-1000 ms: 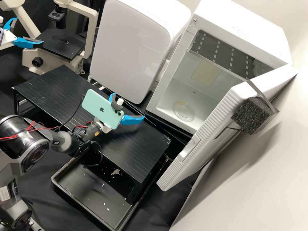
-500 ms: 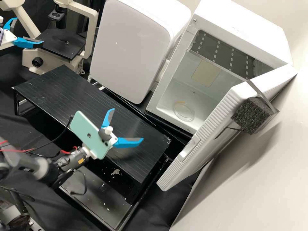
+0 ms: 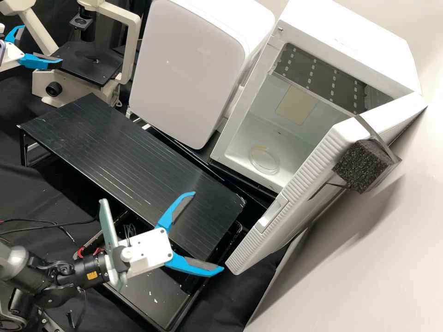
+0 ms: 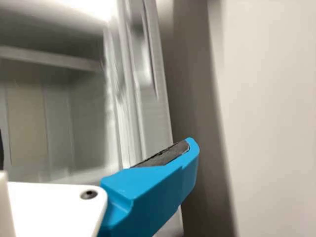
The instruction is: Close the incubator door
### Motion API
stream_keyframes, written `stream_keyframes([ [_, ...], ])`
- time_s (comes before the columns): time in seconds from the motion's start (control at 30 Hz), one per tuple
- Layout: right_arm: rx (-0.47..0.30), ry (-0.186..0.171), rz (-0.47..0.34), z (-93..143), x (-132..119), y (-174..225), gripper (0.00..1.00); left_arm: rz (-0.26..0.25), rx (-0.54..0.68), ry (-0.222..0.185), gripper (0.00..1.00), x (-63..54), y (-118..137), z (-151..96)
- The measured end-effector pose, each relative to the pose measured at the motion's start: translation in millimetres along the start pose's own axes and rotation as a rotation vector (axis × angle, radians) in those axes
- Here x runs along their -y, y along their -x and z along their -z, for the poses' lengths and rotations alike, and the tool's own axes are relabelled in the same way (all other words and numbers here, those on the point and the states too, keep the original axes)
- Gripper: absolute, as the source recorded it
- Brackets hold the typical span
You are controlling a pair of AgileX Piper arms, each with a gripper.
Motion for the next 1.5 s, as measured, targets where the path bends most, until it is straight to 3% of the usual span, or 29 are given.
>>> stream_keyframes([
  [0.2,0.081,0.019,0.063,-21,4,-29,1.00,0.000,0.000,0.000,1.00,0.0,0,0],
  [0.43,0.125,0.027,0.028,-34,-2,-49,1.00,0.000,0.000,0.000,1.00,0.0,0,0],
  [0.8,0.102,0.079,0.005,-27,2,-59,1.00,0.000,0.000,0.000,1.00,0.0,0,0],
  [0.9,0.082,0.076,0.004,-23,4,-66,1.00,0.000,0.000,0.000,1.00,0.0,0,0],
  [1.03,0.065,0.111,0.015,-22,7,-76,1.00,0.000,0.000,0.000,1.00,0.0,0,0],
  [1.33,0.064,0.109,0.019,-22,8,-77,1.00,0.000,0.000,0.000,1.00,0.0,0,0],
  [1.5,0.057,0.088,0.030,-22,9,-77,1.00,0.000,0.000,0.000,1.00,0.0,0,0],
])
